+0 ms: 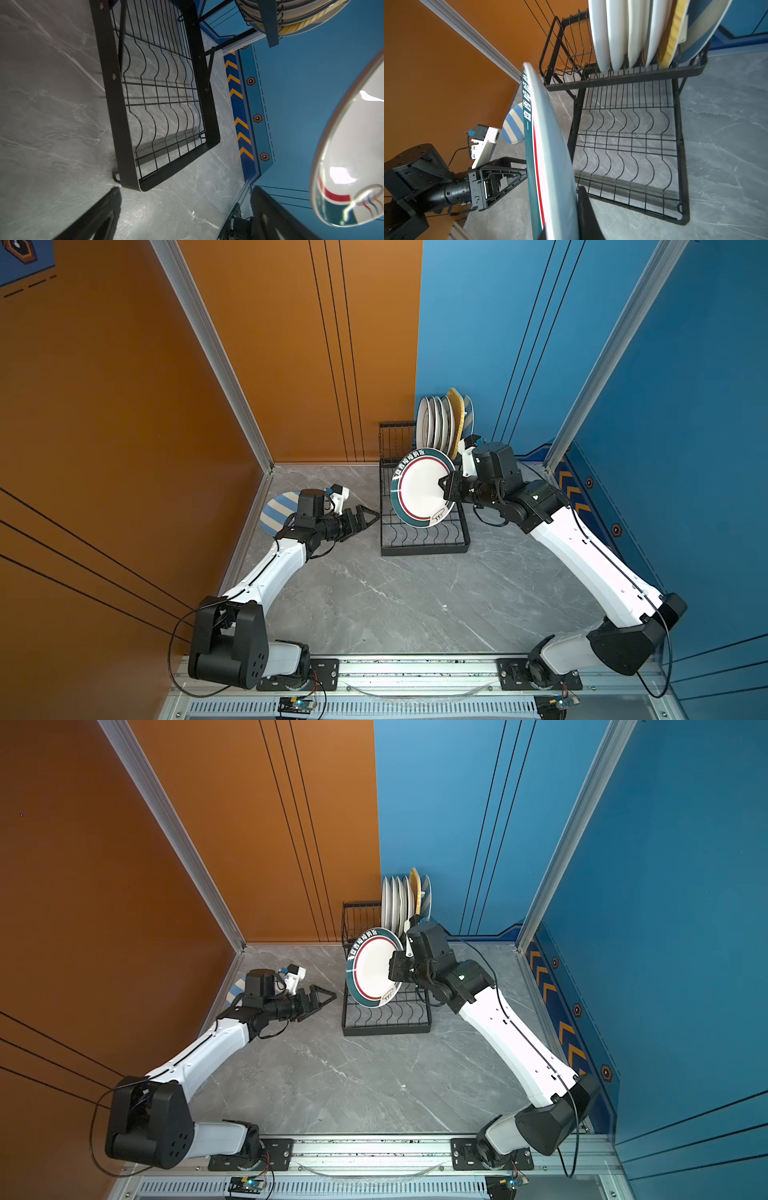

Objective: Load plates into a dish rack
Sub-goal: Pick up the plate from the top-right of the table, then place the plate on the dish rack.

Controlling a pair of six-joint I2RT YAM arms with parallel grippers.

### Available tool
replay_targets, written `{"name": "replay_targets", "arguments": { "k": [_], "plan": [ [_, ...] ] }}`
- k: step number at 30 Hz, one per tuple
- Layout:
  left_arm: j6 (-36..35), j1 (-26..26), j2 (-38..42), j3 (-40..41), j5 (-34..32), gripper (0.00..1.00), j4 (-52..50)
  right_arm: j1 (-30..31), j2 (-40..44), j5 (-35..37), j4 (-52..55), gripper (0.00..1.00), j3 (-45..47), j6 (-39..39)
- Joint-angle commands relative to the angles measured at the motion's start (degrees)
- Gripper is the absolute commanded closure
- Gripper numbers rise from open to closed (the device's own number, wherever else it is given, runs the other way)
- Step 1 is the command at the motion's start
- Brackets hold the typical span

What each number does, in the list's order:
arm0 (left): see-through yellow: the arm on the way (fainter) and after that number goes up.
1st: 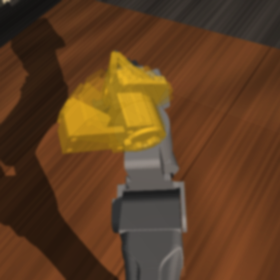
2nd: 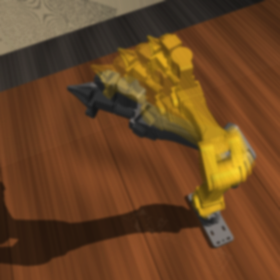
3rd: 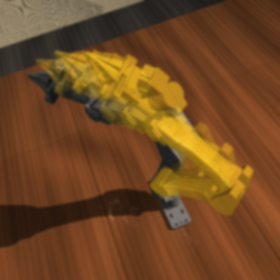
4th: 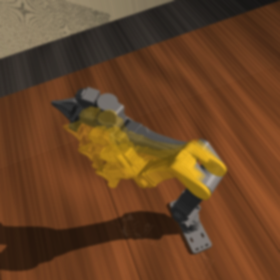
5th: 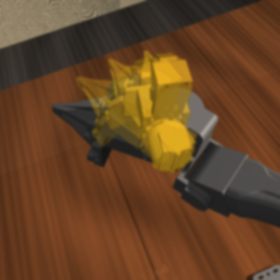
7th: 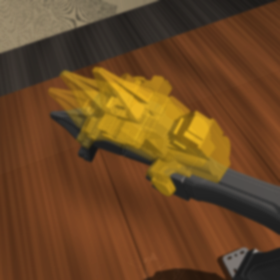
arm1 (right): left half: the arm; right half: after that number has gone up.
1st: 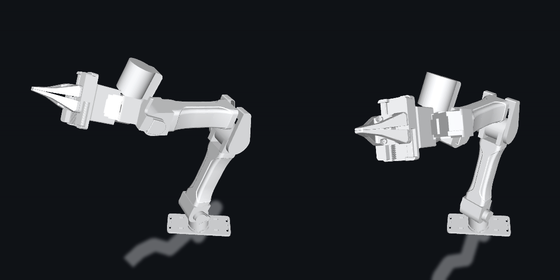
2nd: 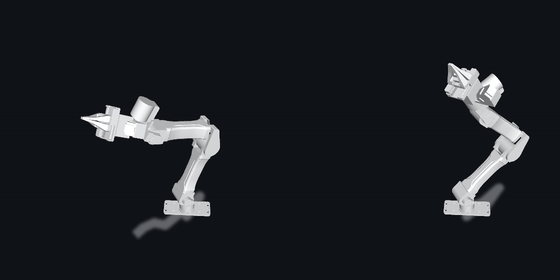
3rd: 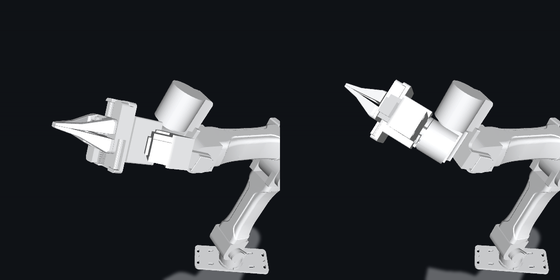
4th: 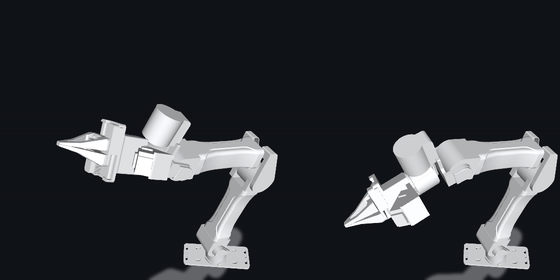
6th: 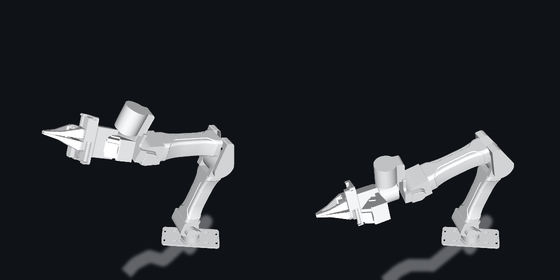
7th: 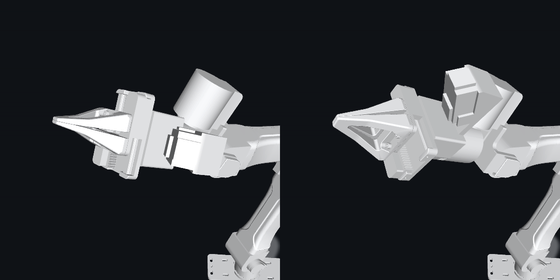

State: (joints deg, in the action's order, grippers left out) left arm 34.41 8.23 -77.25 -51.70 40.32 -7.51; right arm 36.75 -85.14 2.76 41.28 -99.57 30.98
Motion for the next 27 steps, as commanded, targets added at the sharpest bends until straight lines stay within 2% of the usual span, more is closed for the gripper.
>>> {"name": "replay_targets", "arguments": {
  "k": [1, 6, 13, 21, 27],
  "plan": [
    [-3.82, -0.47, 1.03, -1.39, -3.49, 0.0, -5.58, 3.04, -3.85, 16.06, 3.96, 1.0, -8.56, -3.27],
    [-4.28, -0.32, 1.07, -0.99, -4.09, 0.02, -5.75, 9.45, -12.06, 29.66, 4.69, 1.0, -21.74, -7.94],
    [-5.93, -0.26, 1.52, -1.15, -4.97, 0.02, -7.51, 11.93, -24.32, 43.09, 3.33, 1.0, -38.63, -14.98],
    [-6.35, -0.16, 2.13, -0.14, -4.81, 0.02, -8.05, 11.89, -30.04, 52.66, -12.86, 1.0, -40.59, -25.81],
    [-6.66, -0.07, 2.09, 0.4, -4.5, 0.02, -8.31, 11.16, -33.33, 55.59, -23.42, 1.0, -41.02, -32.72]
  ]
}}
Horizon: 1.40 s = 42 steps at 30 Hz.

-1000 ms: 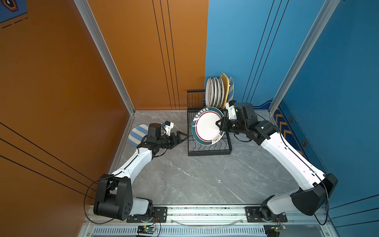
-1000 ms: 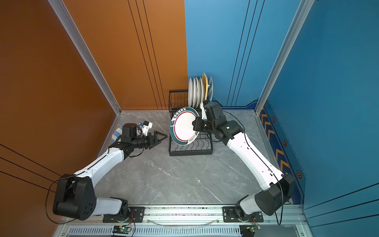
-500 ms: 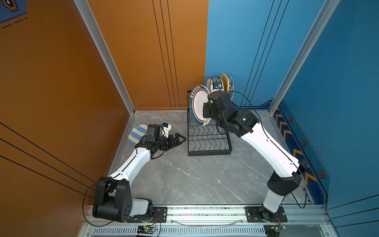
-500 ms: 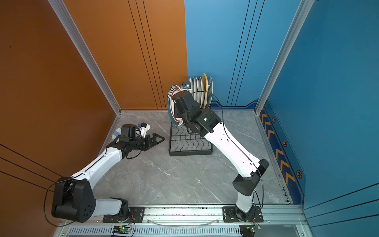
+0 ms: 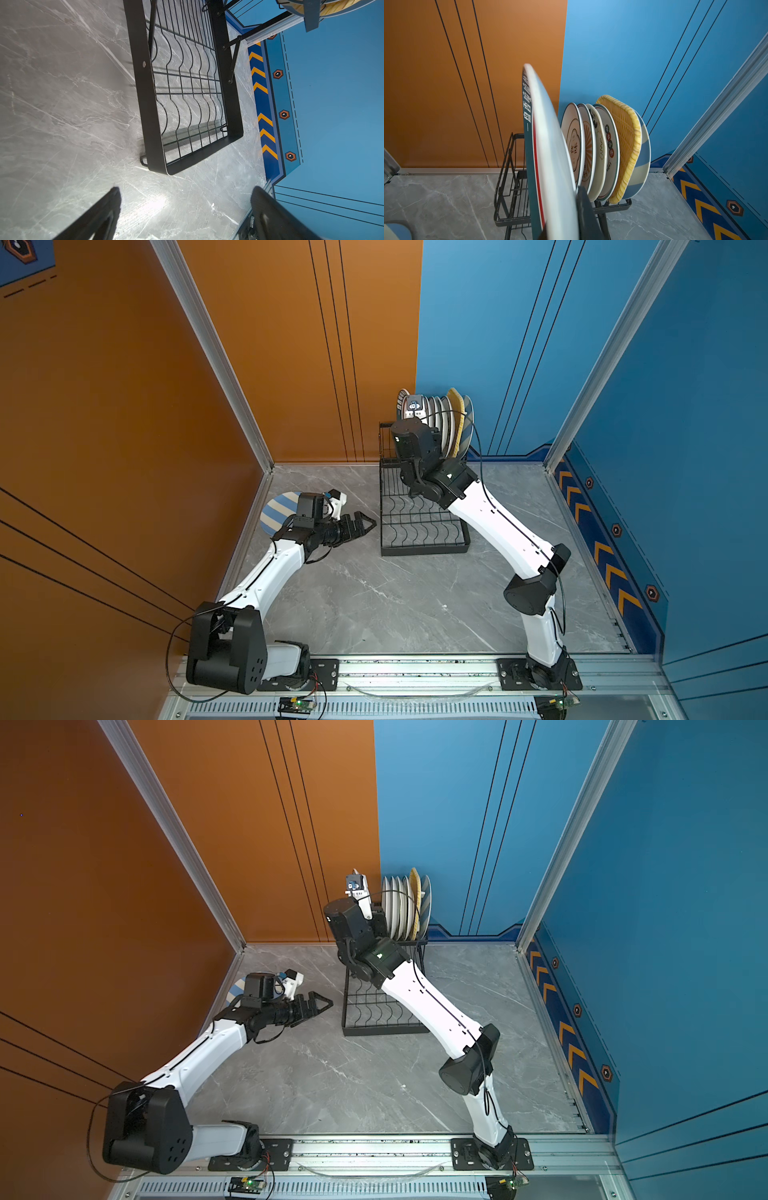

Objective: Load plates into a dish rack
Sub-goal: Place the plate on the dish rack.

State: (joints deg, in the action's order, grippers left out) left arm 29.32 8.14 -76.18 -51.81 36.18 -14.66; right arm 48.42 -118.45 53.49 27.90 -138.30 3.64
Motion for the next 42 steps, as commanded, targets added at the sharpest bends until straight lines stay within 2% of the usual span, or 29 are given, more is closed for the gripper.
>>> {"name": "replay_targets", "arguments": {
  "k": [1, 14, 42],
  "plan": [
    [-1.69, -0.06, 0.9, 0.45, -0.28, 0.02, -1.17, -0.72, -2.0, 5.05, -11.21, 1.0, -2.64, -6.09],
    [-1.96, 0.02, 0.31, 0.49, -0.02, 0.02, -1.26, -3.08, -11.93, 7.39, -22.25, 1.0, -9.09, -15.17],
    [-2.17, -0.72, -0.63, 0.4, 0.11, 0.02, -1.25, -6.38, -17.28, 7.68, -22.24, 1.0, -9.02, -15.52]
  ]
}}
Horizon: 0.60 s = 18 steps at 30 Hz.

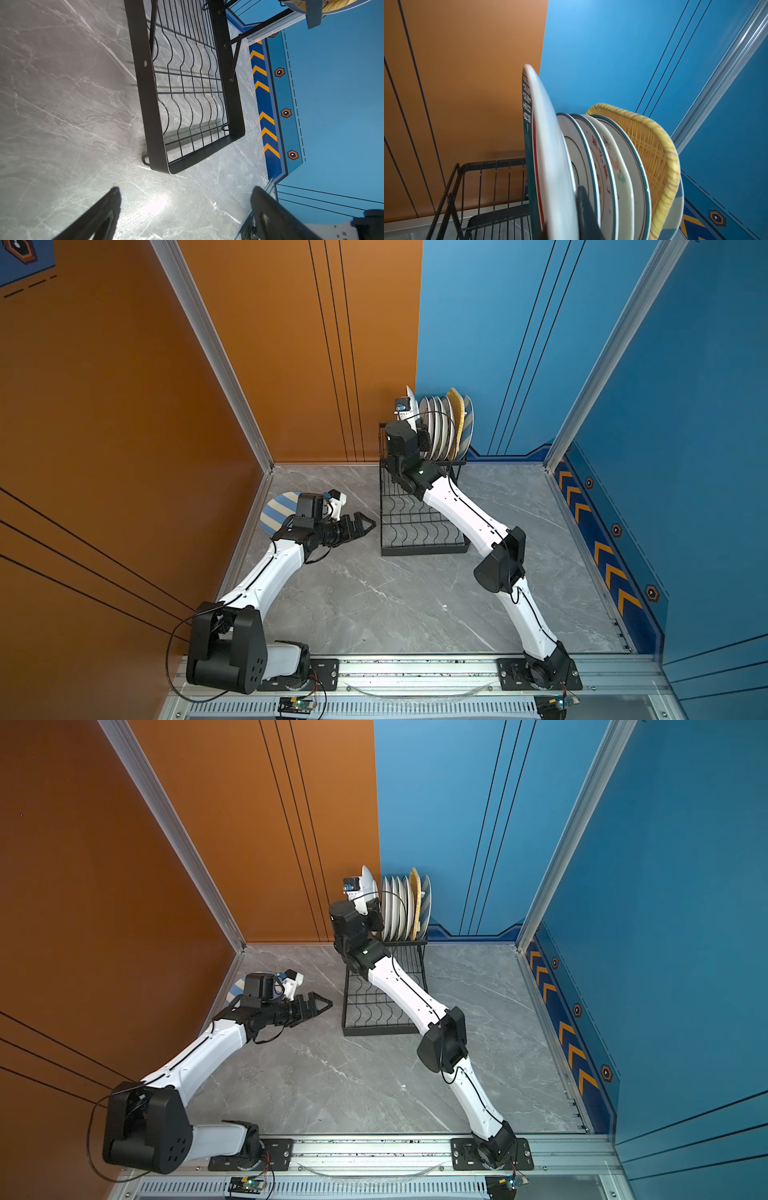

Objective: Load plates into a dish rack
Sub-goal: Place the plate on the dish rack.

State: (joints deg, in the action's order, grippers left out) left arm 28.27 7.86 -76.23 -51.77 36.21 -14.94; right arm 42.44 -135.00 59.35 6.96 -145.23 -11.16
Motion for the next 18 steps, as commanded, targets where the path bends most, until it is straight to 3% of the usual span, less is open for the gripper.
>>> {"name": "replay_targets", "arguments": {
  "k": [1, 18],
  "plan": [
    [-1.15, -0.46, -0.59, 0.31, 0.14, 0.02, -0.97, -0.5, -0.84, 1.67, -1.18, 1.0, -2.12, -0.63],
    [-1.16, -0.87, -0.51, 0.59, 0.09, 0.02, -1.0, -1.65, -2.93, 1.04, 2.46, 0.99, -2.08, 3.23]
  ]
}}
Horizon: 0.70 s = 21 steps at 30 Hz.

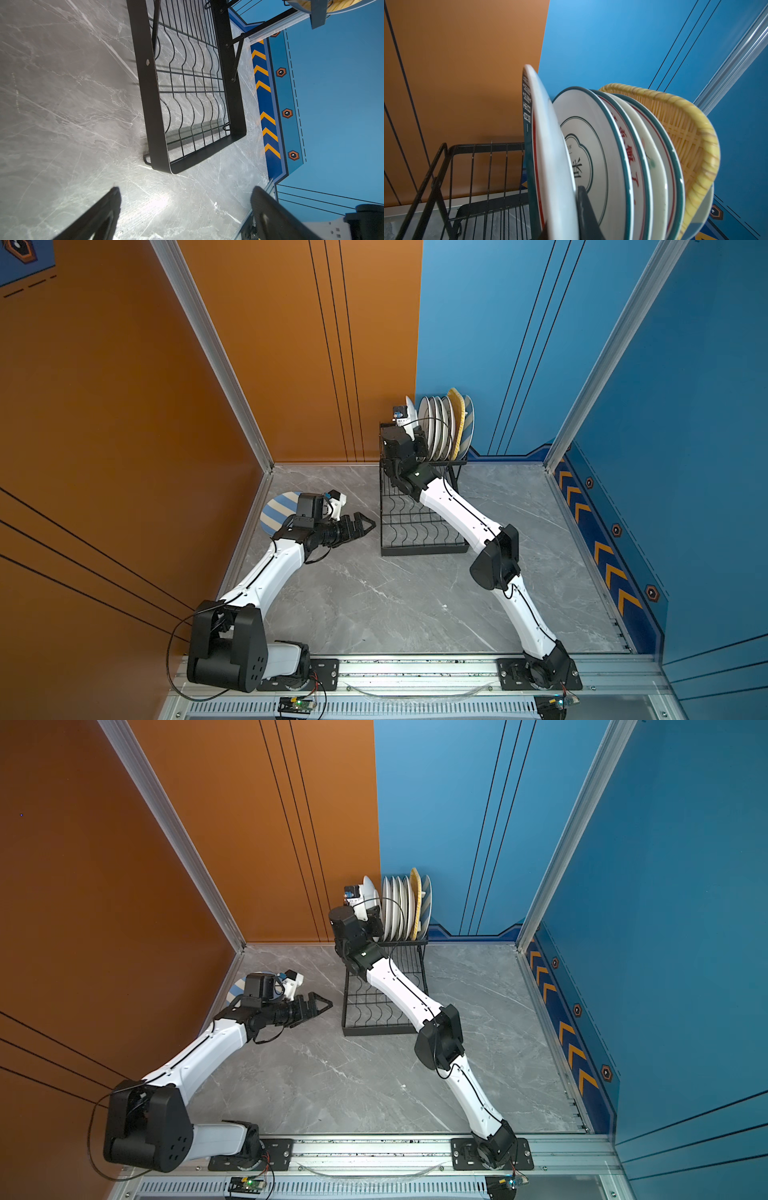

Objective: Load plates into a dish rack
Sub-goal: Place the plate on the dish rack.

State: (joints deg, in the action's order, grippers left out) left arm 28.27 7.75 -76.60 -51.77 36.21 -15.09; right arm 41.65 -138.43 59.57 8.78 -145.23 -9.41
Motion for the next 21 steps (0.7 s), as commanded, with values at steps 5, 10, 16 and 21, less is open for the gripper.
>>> {"name": "replay_targets", "arguments": {
  "k": [5, 10, 16, 21],
  "plan": [
    [-1.03, -0.72, -0.09, 0.6, 0.03, 0.02, -0.82, -0.98, 0.82, 0.47, 0.8, 0.74, -2.08, 1.76],
    [-1.04, -0.76, 0.08, 0.61, -0.08, 0.02, -0.86, -0.77, 1.96, -0.14, 0.98, 0.65, -2.08, 1.77],
    [-0.94, -0.72, 0.25, 0.78, -0.42, 0.02, -0.82, 0.03, 4.56, -1.35, 2.39, 0.56, -2.09, 1.76],
    [-0.94, -0.75, 0.43, 0.71, -0.69, 0.02, -0.82, 1.01, 7.08, -2.07, 4.4, 0.52, -2.01, 2.35]
  ]
}}
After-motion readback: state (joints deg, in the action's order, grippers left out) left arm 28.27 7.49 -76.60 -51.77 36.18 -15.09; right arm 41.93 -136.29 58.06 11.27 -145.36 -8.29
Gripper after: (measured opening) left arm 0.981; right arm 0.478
